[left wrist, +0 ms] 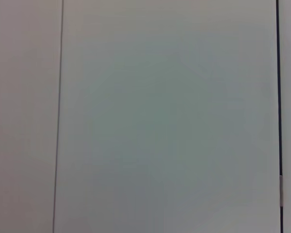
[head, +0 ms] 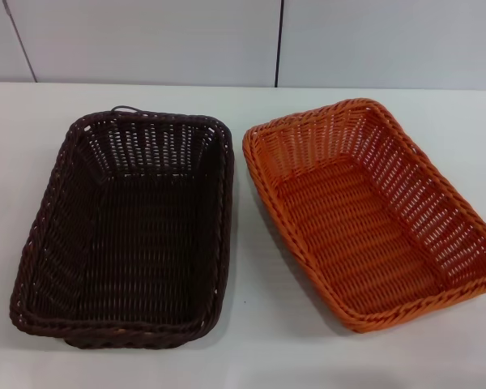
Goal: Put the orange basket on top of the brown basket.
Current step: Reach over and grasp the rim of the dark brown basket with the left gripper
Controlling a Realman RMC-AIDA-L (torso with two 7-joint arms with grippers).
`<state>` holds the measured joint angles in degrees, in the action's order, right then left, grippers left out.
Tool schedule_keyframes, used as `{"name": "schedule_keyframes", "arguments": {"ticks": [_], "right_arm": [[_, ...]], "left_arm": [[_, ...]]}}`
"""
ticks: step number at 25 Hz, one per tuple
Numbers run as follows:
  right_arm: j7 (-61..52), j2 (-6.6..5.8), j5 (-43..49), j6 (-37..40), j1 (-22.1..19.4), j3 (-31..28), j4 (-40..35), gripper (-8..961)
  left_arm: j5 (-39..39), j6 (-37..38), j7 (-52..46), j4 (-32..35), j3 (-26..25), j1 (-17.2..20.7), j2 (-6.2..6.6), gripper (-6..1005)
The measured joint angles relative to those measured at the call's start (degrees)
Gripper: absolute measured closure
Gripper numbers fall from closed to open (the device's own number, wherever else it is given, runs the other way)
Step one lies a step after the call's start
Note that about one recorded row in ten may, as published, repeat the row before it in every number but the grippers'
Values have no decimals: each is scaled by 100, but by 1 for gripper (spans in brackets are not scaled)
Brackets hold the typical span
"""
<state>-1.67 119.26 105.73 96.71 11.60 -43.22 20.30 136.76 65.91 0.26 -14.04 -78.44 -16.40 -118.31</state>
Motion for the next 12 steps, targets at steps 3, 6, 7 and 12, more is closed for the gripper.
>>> {"name": "schedule_keyframes", "arguments": {"ticks": [3,6,7,12], "right_arm": [[0,0,0,-4,0,9,-10,134],[0,0,0,-26,0,15,-16,134],[0,0,0,-60,1,16,-17,134],[0,0,0,-79,12,-7,-24,133]], "left_arm": [[9,13,0,-4,2,-21,3,180],[20,21,0,-28,4,-28,3,186],[21,8,0,-93,19,-24,3,188],[144,-811,0,-905,143,133,181,199]]}}
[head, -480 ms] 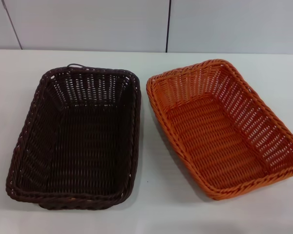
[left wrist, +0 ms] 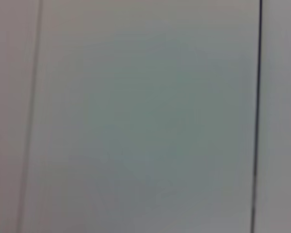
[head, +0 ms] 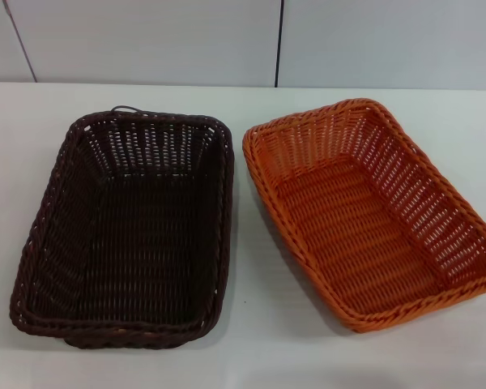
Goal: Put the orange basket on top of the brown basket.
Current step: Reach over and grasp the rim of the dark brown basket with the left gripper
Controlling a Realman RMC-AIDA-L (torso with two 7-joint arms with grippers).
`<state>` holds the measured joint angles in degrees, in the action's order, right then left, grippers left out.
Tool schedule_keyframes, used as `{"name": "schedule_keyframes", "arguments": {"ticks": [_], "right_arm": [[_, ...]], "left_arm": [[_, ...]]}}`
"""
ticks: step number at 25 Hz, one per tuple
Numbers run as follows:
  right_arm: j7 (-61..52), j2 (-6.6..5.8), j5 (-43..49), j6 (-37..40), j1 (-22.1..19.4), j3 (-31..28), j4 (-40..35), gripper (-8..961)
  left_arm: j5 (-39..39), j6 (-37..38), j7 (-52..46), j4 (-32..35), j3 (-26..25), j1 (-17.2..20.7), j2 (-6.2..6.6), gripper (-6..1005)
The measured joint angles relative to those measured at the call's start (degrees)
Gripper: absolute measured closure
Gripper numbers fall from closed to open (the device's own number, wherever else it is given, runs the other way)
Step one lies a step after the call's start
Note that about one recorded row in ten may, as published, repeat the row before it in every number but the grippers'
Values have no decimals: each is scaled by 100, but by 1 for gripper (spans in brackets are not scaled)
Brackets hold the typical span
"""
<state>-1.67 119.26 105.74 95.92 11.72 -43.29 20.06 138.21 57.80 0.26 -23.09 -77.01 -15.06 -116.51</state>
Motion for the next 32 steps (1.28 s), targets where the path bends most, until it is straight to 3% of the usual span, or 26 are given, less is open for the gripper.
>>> {"name": "schedule_keyframes", "arguments": {"ticks": [1,3,5,6,8,9,10,11,13,14,15,16,18,20,22,23,28,32], "right_arm": [[0,0,0,0,0,0,0,133],[-3,-2,0,-12,10,-29,-3,133],[-11,-8,0,-34,20,-30,-3,133],[-12,-10,0,-46,29,-30,-3,134],[-13,-10,0,-50,34,-30,-3,134],[-13,-10,0,-56,40,-30,-3,134],[-14,-10,0,-60,45,-30,-3,134],[-14,-10,0,-60,45,-30,-3,134],[-14,-10,0,-66,49,-31,-3,133],[-15,-12,0,-66,50,-30,-3,133],[-15,-16,0,-66,63,-30,-2,133],[-15,-16,0,-66,63,-30,-2,133],[-16,-18,0,-66,79,-29,-5,133],[-17,-18,-1,-66,106,-3,-25,133],[-17,-18,0,-66,118,2,-26,134],[-17,-18,2,-67,142,11,-28,134],[-17,-13,37,-78,166,22,-53,133],[-17,-10,39,-109,160,22,-51,134]], "left_arm": [[0,0,0,0,0,0,0,201],[216,-604,0,-624,-35,154,145,206],[669,-1872,0,-1876,-174,436,443,210],[843,-2308,0,-2390,-271,553,533,212],[1145,-3054,0,-3117,-501,718,602,217],[1145,-3054,0,-3117,-501,718,602,219],[1430,-3875,-1,-3854,-789,850,603,221],[1430,-3875,-1,-3854,-789,850,603,223],[1655,-5475,0,-4956,-1185,975,563,227],[1677,-5857,14,-5168,-1250,985,556,230],[1689,-7519,255,-6083,-1510,996,532,232],[1689,-7519,255,-6083,-1510,996,532,234],[1664,-8635,586,-6714,-1677,957,449,238],[1656,-9710,971,-7230,-1922,868,268,243],[1703,-10871,1475,-7669,-2319,673,-67,247],[1720,-11286,1605,-7762,-2425,585,-143,248],[1782,-11926,1542,-7762,-2377,444,-154,255],[1784,-11991,1522,-7708,-2351,443,-152,218]]}}
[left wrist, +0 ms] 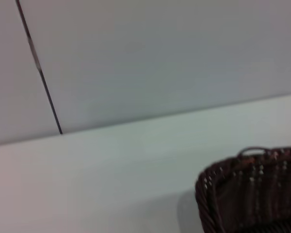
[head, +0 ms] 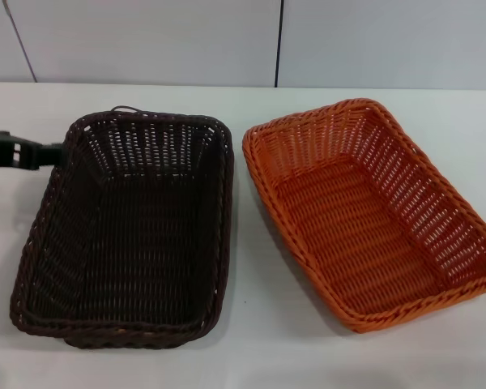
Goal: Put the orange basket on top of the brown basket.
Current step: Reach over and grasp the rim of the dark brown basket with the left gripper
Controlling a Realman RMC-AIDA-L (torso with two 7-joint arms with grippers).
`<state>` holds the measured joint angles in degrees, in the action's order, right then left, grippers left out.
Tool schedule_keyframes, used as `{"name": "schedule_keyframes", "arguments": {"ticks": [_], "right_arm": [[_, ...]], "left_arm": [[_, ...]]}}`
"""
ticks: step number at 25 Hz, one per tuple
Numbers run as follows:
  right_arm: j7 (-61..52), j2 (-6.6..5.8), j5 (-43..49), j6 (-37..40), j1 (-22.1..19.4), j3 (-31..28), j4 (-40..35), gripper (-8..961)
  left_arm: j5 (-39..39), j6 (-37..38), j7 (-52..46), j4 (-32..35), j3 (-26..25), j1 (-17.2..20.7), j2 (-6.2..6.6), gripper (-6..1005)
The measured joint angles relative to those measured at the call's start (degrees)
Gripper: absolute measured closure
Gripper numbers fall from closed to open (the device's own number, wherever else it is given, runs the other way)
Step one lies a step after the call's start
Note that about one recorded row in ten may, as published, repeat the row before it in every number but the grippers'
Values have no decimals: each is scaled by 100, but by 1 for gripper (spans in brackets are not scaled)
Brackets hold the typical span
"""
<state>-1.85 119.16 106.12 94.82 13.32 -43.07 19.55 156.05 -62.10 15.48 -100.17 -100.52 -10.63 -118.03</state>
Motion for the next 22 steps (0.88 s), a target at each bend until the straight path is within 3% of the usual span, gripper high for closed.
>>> {"name": "schedule_keyframes", "arguments": {"ticks": [9,17,19,22], "right_arm": [[0,10,6,-15,-14,88,2,134],[0,-2,-5,-56,-13,106,-27,133],[0,-4,-21,-97,8,105,-57,133],[0,-5,-22,-110,14,106,-61,133]], "left_arm": [[48,-117,-104,656,243,-228,-11,191],[113,-126,-107,781,248,-297,-12,192],[183,-119,-115,1213,293,-514,-13,191],[211,-115,-116,1331,323,-579,-15,195]]}}
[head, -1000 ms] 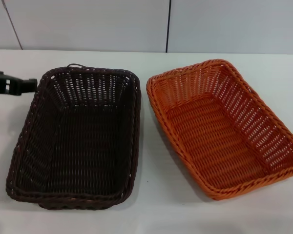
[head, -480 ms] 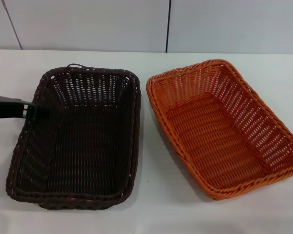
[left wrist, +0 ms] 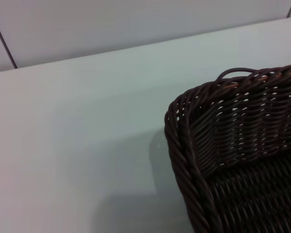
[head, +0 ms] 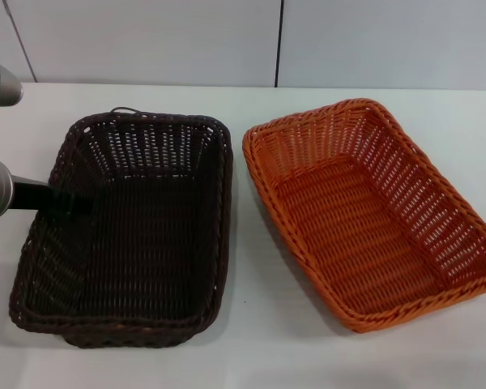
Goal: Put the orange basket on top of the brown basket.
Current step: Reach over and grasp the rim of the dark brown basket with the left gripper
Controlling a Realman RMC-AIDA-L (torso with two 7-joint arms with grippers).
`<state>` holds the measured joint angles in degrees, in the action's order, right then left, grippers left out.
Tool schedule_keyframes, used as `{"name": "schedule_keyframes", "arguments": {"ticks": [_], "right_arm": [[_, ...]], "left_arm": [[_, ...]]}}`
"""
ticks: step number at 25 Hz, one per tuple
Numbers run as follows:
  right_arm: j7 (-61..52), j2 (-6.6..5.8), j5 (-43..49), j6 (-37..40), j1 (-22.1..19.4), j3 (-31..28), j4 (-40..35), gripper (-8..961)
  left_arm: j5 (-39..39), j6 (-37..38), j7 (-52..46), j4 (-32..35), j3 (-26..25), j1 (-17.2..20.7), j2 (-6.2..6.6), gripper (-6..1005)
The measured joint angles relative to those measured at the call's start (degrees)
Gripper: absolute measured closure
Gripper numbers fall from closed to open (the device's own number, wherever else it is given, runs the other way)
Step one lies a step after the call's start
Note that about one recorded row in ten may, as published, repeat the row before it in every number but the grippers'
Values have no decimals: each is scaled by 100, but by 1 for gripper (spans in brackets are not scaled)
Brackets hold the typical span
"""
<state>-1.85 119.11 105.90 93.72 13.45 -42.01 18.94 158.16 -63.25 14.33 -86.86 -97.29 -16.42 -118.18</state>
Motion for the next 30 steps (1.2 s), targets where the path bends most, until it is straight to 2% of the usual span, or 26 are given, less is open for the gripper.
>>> {"name": "schedule_keyframes", "arguments": {"ticks": [6,11,16,27,30], "right_arm": [[0,-2,-8,-4,12,1,-42,134],[0,-2,20,1,10,2,-49,134],[0,-2,29,38,8,8,-40,134],[0,-2,36,58,22,25,-54,133],[0,-2,36,59,20,34,-66,133]], "left_arm": [[485,-109,-318,134,317,-154,1,203],[736,-437,-396,2,491,-243,21,291],[731,-470,-328,-176,513,-216,23,480],[726,-588,169,-347,553,-159,21,672],[697,-615,922,-515,481,-135,24,697]]}}
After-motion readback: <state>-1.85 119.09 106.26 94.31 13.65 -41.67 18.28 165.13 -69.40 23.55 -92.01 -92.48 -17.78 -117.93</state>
